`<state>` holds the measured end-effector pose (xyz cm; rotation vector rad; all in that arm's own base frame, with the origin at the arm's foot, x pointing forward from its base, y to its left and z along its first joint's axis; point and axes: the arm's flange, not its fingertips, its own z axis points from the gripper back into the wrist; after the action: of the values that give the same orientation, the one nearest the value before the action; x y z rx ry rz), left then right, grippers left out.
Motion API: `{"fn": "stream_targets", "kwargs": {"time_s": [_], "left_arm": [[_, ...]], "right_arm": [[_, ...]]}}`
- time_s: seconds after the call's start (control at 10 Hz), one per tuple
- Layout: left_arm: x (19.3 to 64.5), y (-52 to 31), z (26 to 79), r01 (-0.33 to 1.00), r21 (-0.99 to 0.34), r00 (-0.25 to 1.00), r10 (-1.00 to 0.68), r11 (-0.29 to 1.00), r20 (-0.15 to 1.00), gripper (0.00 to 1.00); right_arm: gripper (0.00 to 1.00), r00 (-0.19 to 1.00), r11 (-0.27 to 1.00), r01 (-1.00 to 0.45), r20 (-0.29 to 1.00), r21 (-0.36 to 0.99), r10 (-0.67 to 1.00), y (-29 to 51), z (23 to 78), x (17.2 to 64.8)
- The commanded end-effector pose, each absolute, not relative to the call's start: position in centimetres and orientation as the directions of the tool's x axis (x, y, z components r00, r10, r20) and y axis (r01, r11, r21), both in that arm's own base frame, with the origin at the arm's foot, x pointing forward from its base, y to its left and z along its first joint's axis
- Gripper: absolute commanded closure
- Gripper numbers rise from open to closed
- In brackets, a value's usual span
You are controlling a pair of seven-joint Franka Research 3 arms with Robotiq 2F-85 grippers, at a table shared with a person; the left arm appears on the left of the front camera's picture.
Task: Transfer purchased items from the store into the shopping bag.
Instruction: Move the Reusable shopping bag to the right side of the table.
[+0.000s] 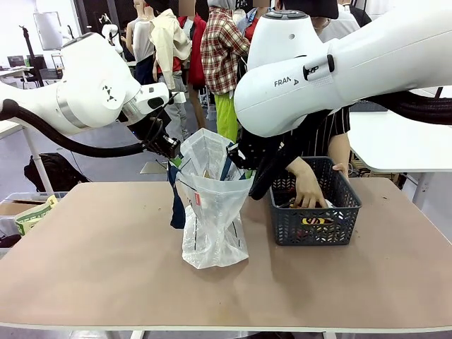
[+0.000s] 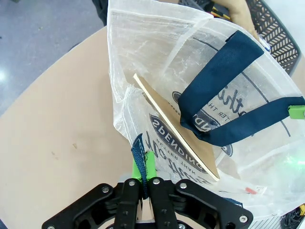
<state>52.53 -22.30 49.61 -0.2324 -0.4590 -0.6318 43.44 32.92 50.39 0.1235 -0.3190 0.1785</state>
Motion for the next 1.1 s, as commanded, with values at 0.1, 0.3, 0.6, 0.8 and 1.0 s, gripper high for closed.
{"fn": "stream_targets", "kwargs": {"time_s": [0.1,0.3,0.6,0.8,1.0], "left_arm": [[52.57,-22.24,49.83,0.614,-0.067,0.712,-0.516,0.786,0.476,1.0],[52.57,-22.24,49.83,0.614,-0.067,0.712,-0.516,0.786,0.476,1.0],[52.57,-22.24,49.83,0.614,-0.067,0.712,-0.516,0.786,0.476,1.0],[52.57,-22.24,49.83,0.614,-0.067,0.712,-0.516,0.786,0.476,1.0],[52.57,-22.24,49.83,0.614,-0.067,0.712,-0.516,0.786,0.476,1.0]], "right_arm": [[1.0,0.934,0.977,-0.192,0.322,0.098,0.151,32.74,50.51,43.39],[1.0,0.934,0.977,-0.192,0.322,0.098,0.151,32.74,50.51,43.39],[1.0,0.934,0.977,-0.192,0.322,0.098,0.151,32.74,50.51,43.39],[1.0,0.934,0.977,-0.192,0.322,0.098,0.151,32.74,50.51,43.39],[1.0,0.934,0.977,-0.192,0.322,0.098,0.151,32.74,50.51,43.39]]}}
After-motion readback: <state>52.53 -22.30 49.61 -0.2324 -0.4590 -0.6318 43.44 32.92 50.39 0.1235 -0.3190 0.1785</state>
